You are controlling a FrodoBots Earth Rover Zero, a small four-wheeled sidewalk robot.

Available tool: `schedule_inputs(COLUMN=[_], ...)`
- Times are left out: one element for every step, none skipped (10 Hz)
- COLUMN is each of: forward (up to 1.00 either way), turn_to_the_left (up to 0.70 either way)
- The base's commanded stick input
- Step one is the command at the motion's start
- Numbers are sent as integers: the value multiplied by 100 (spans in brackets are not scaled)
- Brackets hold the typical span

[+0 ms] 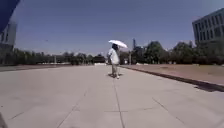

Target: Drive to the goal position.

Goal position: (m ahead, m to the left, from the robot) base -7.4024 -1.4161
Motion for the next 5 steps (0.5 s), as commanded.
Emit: schedule_inputs(forward=[100,100,100,100,100], turn_to_the_left=[0,0,0,0,0])
